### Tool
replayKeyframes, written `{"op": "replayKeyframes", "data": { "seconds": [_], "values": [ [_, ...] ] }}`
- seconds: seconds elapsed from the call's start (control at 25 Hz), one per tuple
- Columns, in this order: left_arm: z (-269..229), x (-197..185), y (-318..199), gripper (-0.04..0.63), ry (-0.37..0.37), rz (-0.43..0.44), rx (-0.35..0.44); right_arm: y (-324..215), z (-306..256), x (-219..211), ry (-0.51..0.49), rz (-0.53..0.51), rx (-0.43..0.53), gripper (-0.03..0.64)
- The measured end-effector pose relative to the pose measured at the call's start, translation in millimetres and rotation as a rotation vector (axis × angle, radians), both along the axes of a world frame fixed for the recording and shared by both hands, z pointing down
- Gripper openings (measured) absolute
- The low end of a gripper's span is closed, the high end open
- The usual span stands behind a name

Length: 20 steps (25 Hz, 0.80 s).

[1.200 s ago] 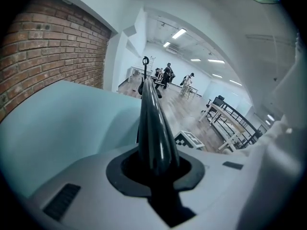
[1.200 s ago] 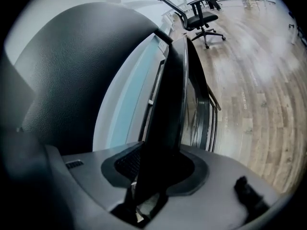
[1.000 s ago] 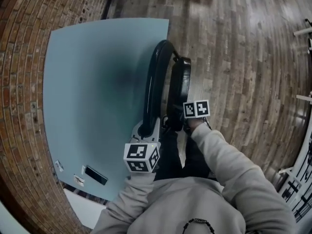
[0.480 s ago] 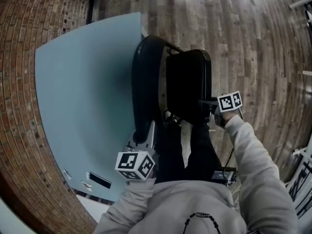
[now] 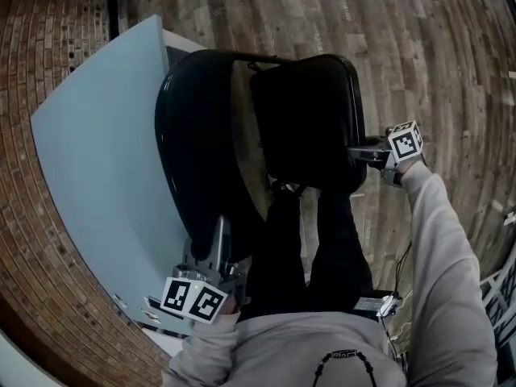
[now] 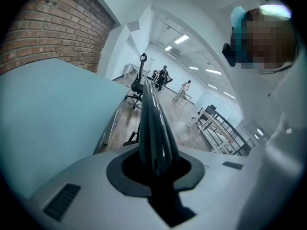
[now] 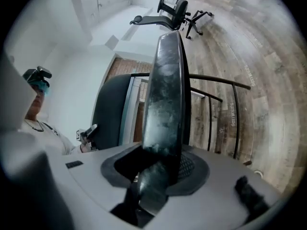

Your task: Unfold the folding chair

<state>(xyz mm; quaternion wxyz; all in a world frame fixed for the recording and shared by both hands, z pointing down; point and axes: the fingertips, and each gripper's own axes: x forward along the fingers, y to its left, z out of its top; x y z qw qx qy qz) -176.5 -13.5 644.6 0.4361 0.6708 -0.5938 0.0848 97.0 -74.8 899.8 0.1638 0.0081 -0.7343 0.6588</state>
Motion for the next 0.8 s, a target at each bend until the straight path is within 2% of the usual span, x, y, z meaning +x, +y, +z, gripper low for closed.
{"op": "replayKeyframes", "data": {
  "seconds": [0.32,0.6,0.8],
  "values": [
    [43,22,0,0.094,0.099,0.015,0.015,-10,66,68,-0.155,0.030,-0.041,0.149],
    [75,48,-8,0.094,0.151,0.018,0.015,-19,120,124,-0.273,0.014,-0.082,0.149],
    [103,71,-13,0.095,0.178,0.015,0.008,-24,174,160,-0.272,0.050,-0.104,0.169]
  ]
}}
